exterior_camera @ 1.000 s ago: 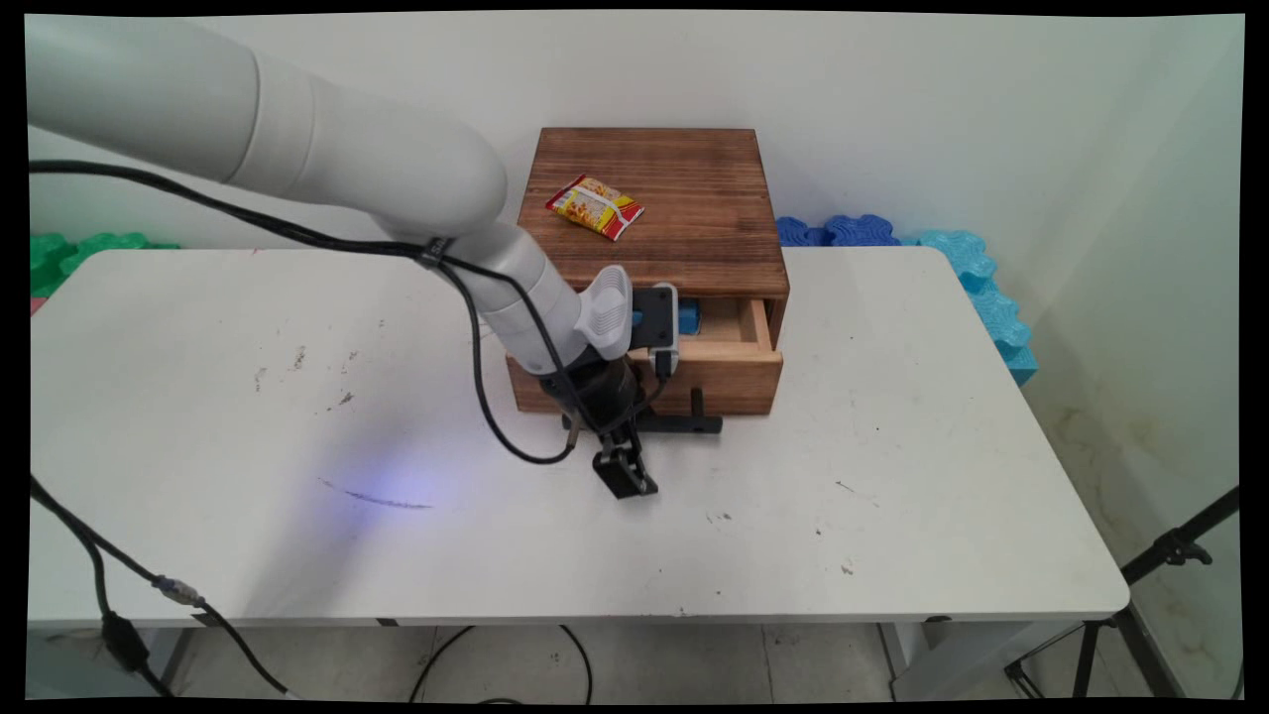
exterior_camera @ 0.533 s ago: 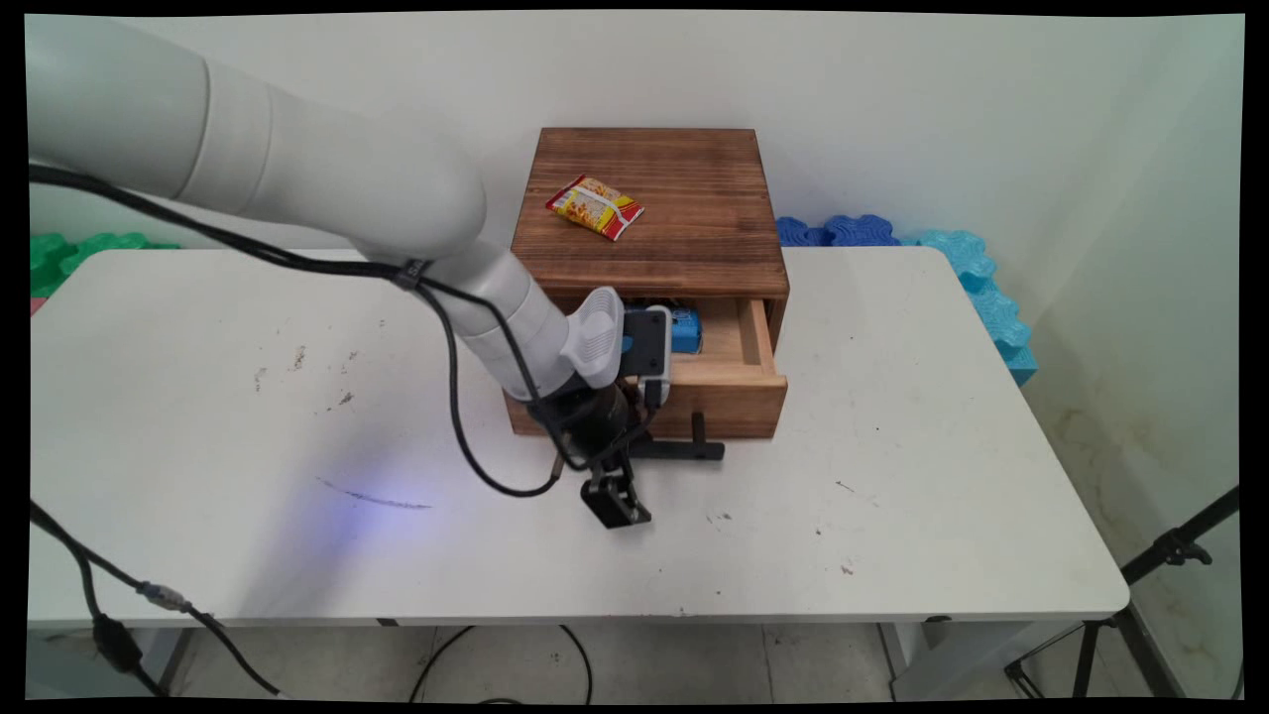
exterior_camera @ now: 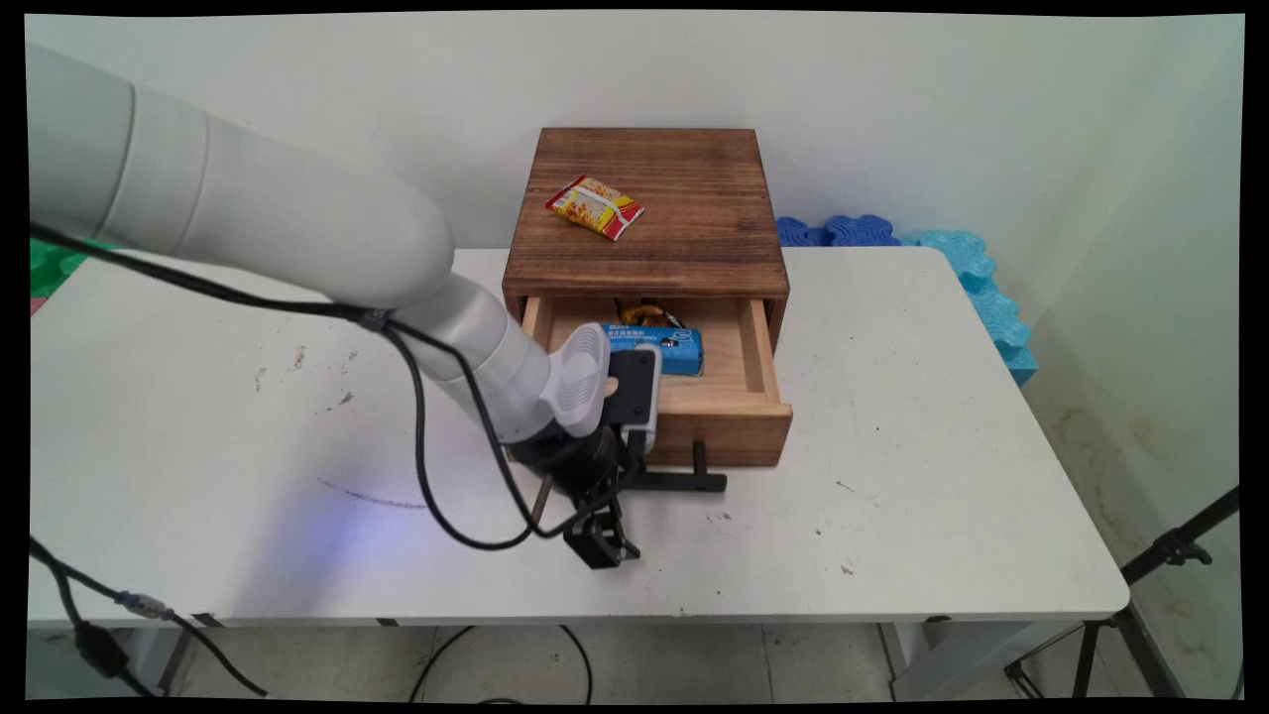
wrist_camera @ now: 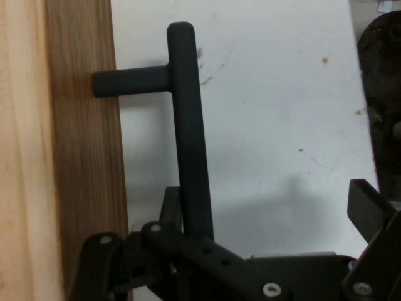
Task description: Open the drawer
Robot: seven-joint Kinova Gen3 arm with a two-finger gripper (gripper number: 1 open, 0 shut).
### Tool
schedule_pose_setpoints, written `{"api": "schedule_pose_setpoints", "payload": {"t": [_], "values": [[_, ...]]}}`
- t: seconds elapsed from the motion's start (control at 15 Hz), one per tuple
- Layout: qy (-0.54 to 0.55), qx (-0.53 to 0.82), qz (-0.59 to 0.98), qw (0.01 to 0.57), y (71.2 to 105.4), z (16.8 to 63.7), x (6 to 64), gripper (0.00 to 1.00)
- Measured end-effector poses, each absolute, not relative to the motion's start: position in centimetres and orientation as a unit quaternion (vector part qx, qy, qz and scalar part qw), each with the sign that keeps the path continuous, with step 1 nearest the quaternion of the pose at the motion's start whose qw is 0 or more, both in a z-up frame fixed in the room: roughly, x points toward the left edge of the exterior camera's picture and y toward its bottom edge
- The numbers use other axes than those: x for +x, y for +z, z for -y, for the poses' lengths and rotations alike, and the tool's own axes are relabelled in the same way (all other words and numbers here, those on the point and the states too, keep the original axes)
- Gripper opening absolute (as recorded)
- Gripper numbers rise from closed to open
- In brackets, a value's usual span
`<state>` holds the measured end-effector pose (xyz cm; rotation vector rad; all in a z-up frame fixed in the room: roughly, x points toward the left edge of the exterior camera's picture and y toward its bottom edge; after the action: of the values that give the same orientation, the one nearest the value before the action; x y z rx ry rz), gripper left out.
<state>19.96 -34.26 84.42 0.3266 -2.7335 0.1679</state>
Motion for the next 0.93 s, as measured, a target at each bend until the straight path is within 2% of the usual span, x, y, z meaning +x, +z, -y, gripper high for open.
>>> {"api": "schedule_pose_setpoints", "payload": {"t": [0.93], "values": [[0.056, 0.093, 0.974, 0.2, 85.3, 27.7, 19.2, 1.0]]}}
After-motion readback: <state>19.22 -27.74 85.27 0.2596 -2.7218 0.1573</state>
